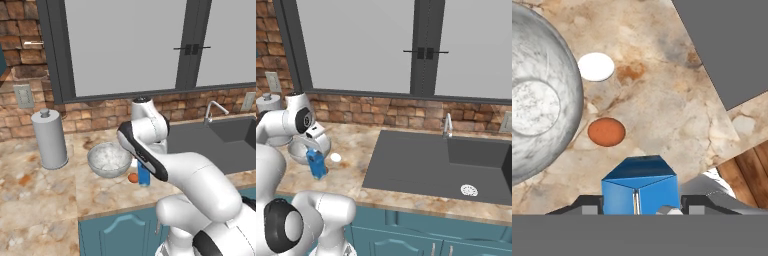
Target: Gather the eggs and milk located in the vicinity of the sink area and place them right next to the bowl.
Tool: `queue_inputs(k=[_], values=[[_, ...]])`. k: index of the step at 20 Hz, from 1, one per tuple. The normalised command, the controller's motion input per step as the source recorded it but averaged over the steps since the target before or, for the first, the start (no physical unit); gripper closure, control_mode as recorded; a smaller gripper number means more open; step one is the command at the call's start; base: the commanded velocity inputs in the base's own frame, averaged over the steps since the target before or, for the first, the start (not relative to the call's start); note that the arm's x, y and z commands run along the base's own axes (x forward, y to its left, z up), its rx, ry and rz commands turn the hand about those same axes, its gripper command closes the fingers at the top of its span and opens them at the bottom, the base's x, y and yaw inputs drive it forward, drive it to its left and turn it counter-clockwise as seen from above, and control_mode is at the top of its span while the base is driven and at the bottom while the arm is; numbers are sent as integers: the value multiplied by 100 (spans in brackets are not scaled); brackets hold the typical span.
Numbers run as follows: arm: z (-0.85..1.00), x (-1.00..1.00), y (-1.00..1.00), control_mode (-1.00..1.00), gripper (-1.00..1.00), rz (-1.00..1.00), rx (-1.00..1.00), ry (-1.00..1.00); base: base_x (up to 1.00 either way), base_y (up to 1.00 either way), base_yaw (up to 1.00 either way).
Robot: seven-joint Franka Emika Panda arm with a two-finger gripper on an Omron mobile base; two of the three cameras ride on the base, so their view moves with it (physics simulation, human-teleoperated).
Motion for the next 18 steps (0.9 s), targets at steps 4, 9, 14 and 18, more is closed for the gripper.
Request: queue_inputs(k=[4, 9, 14, 18], values=[[-10, 3, 37, -100, 100, 0, 0, -5, 0, 0, 0], [-10, 0, 48, -100, 100, 0, 0, 0, 0, 0, 0], [-2, 5, 33, -100, 100, 0, 0, 0, 0, 0, 0], [-5, 1, 21, -100, 100, 0, 0, -2, 0, 0, 0]])
